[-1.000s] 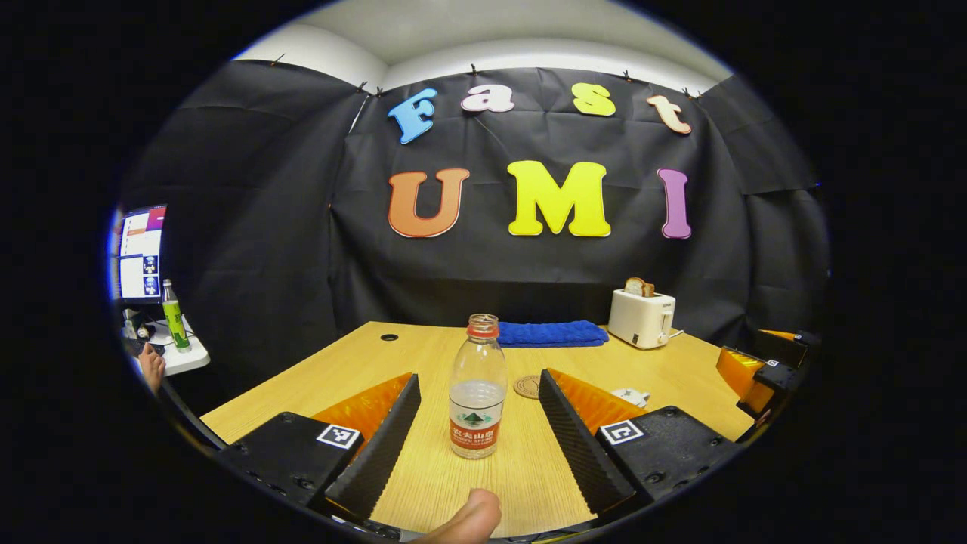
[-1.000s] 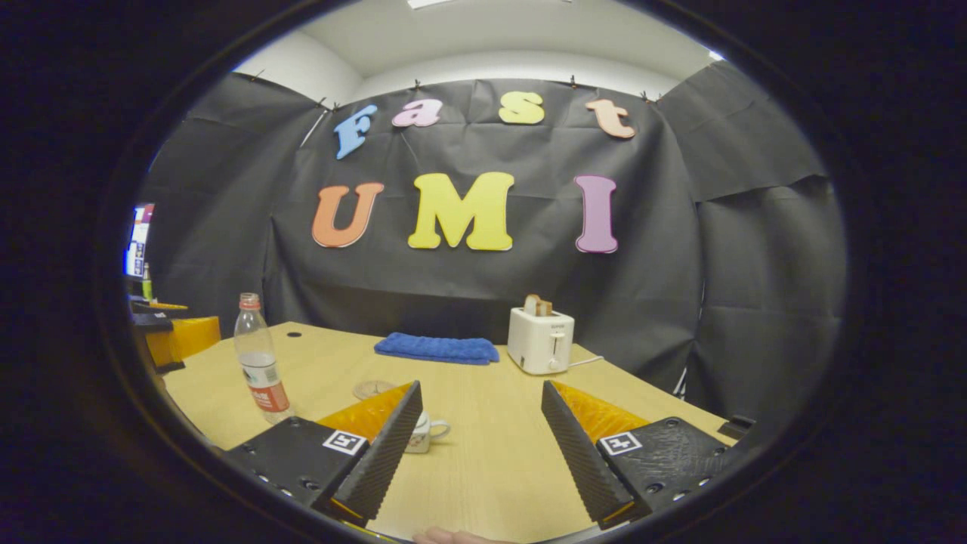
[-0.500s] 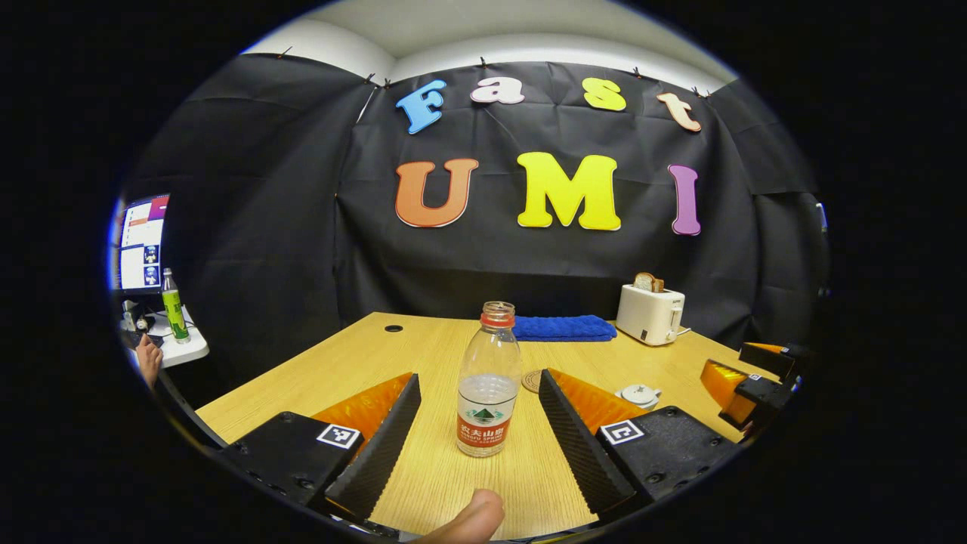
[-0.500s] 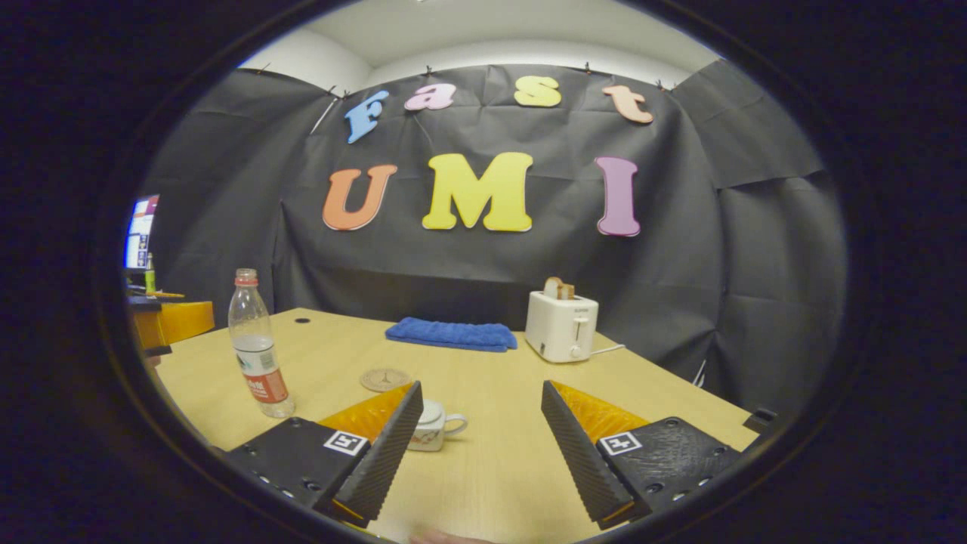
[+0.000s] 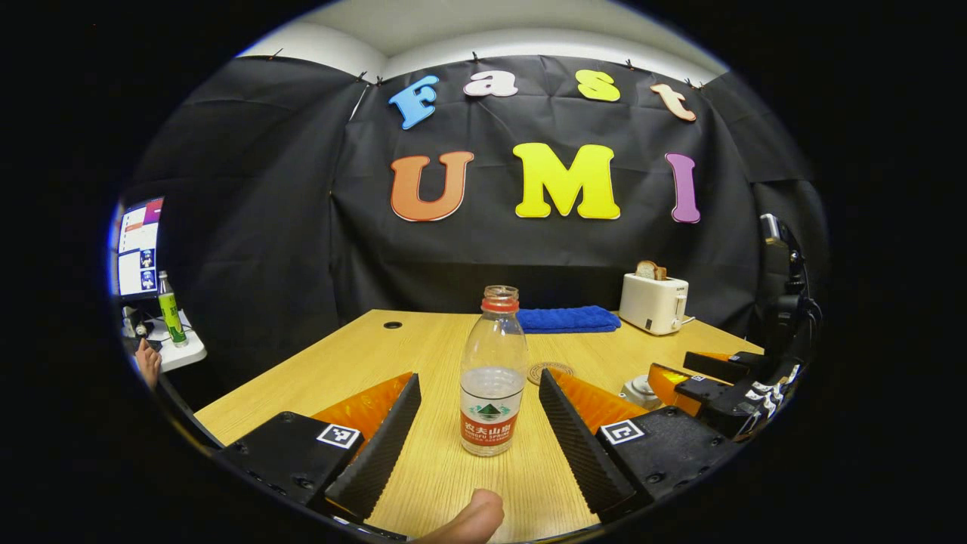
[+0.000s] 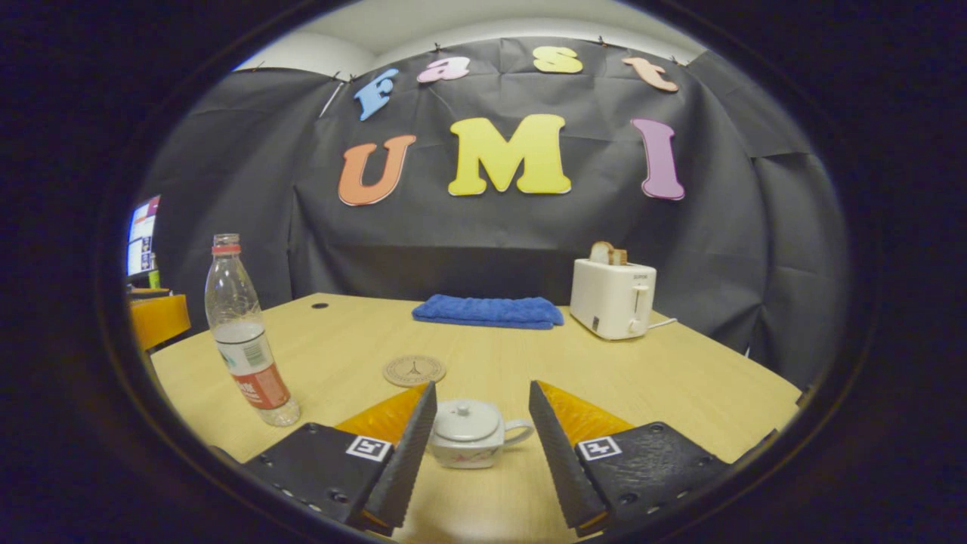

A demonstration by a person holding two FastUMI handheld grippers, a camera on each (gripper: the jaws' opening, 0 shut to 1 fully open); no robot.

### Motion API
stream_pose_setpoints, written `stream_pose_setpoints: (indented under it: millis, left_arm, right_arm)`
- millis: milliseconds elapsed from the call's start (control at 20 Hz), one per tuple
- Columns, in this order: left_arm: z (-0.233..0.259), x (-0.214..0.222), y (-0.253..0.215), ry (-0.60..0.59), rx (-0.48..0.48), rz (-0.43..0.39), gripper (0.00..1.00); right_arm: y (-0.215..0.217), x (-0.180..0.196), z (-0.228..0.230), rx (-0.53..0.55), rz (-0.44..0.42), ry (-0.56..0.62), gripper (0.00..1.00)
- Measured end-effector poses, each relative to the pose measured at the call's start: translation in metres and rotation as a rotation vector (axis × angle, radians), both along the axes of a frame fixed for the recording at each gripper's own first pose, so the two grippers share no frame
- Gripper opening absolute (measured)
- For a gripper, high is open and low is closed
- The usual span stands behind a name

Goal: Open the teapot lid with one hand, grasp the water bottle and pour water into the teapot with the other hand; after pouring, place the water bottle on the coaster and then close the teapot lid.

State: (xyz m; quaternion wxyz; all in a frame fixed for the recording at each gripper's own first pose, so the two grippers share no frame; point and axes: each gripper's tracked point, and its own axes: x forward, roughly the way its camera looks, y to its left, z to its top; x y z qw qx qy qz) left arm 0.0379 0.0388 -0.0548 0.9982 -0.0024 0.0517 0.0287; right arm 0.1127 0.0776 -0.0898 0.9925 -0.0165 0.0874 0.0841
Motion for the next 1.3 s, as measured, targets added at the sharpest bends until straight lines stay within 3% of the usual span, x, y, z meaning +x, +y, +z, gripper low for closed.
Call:
stream_pose_setpoints:
  millis: [200,350,450,750,1300]
  left_arm:
    - [-0.009,0.004,-0.006,0.017,-0.015,-0.022,0.99]
    - [-0.012,0.007,-0.009,0.019,-0.014,-0.031,0.99]
    - [-0.017,0.008,-0.011,0.027,-0.016,-0.030,0.99]
    - [-0.029,0.014,-0.021,0.038,-0.035,-0.066,1.00]
    - [-0.048,0.041,-0.010,0.002,-0.003,-0.066,0.99]
  right_arm:
    - [0.009,0.015,-0.006,0.001,0.010,0.006,0.52]
    - [0.007,0.020,-0.010,0.000,0.012,0.012,0.23]
    - [0.010,0.021,-0.017,0.006,0.030,0.028,0.11]
    - [0.009,0.023,-0.013,-0.003,0.043,0.008,0.01]
    - [-0.008,0.004,0.020,0.057,0.071,-0.066,0.00]
